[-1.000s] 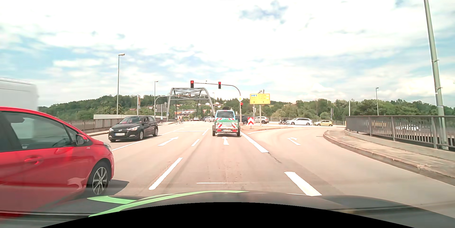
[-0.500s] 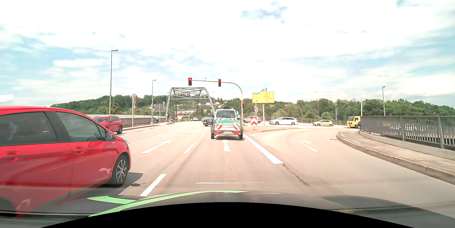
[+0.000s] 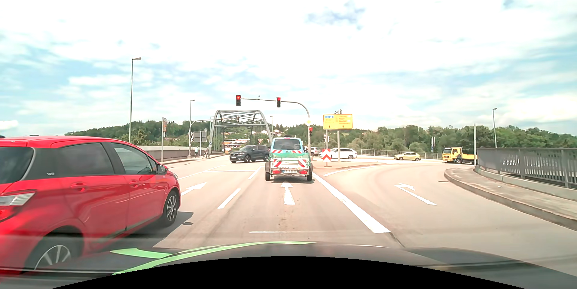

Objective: Follow the waypoints while adhering to traffic rules and regulations

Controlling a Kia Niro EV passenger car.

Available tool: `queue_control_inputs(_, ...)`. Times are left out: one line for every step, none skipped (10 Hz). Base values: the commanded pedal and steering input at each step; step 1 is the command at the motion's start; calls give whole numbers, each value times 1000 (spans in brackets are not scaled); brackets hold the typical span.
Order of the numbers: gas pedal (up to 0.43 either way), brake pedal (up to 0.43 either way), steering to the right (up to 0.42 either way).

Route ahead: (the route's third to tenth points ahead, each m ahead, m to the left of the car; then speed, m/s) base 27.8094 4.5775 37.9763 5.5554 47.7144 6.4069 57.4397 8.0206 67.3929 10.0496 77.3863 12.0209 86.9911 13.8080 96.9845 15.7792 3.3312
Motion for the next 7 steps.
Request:
queue_control_inputs(0, 177, -5)
queue_control_inputs(0, 183, -5)
queue_control_inputs(0, 189, -5)
queue_control_inputs(0, 195, -5)
queue_control_inputs(0, 195, -5)
queue_control_inputs(0, 195, -5)
queue_control_inputs(0, 201, -5)
